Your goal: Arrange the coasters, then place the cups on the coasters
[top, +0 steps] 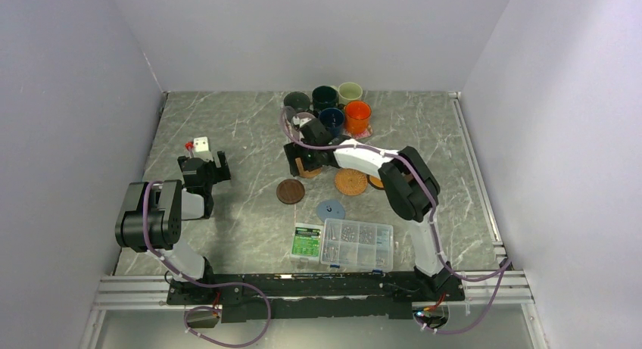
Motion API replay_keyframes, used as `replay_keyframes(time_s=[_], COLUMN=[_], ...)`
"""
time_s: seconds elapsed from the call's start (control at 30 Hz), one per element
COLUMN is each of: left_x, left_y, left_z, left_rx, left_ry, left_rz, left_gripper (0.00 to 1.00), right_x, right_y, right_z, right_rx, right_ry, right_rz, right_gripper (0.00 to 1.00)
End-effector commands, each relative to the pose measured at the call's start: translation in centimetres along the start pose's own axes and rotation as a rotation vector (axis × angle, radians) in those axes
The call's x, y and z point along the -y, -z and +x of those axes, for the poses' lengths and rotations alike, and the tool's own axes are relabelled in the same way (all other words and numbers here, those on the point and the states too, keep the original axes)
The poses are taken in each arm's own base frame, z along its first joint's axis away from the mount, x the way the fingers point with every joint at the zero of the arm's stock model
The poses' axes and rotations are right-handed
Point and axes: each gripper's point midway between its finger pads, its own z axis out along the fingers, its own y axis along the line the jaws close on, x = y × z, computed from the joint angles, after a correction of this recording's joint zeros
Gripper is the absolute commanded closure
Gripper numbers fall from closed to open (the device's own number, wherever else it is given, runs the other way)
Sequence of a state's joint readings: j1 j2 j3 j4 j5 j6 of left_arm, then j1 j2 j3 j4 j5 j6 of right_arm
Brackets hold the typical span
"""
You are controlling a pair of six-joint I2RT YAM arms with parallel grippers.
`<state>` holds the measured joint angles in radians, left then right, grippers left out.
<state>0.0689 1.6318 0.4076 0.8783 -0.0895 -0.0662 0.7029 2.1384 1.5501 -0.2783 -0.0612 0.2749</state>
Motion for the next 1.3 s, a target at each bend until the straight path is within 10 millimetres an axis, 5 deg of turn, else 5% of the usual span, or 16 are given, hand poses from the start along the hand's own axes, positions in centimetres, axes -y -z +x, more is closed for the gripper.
replay_keyframes(time_s=[0.0, 0.33, 1.27], left_x=[0.2, 0.2, 0.2], left_y=[-0.2, -0.2, -0.2], left_z=[-1.2, -1.2, -1.2], left_rx=[0.048, 0.049, 0.048], left_ry=[-0.007, -0.006, -0.006], left_rz=[0.016, 0.016, 0.013], left_gripper=[0.06, 0.06, 0.06], right_x=[0.7, 1.1, -0.6], right_y=[2.0, 3.3, 5.4], right_z=[1.9, 5.6, 9.8], right_rx=[-0.039, -0.082, -0.139], right_ry=[-0.011, -0.034, -0.026], right_rz=[0.023, 0.012, -0.042], right_gripper=[0.07, 0.07, 0.08])
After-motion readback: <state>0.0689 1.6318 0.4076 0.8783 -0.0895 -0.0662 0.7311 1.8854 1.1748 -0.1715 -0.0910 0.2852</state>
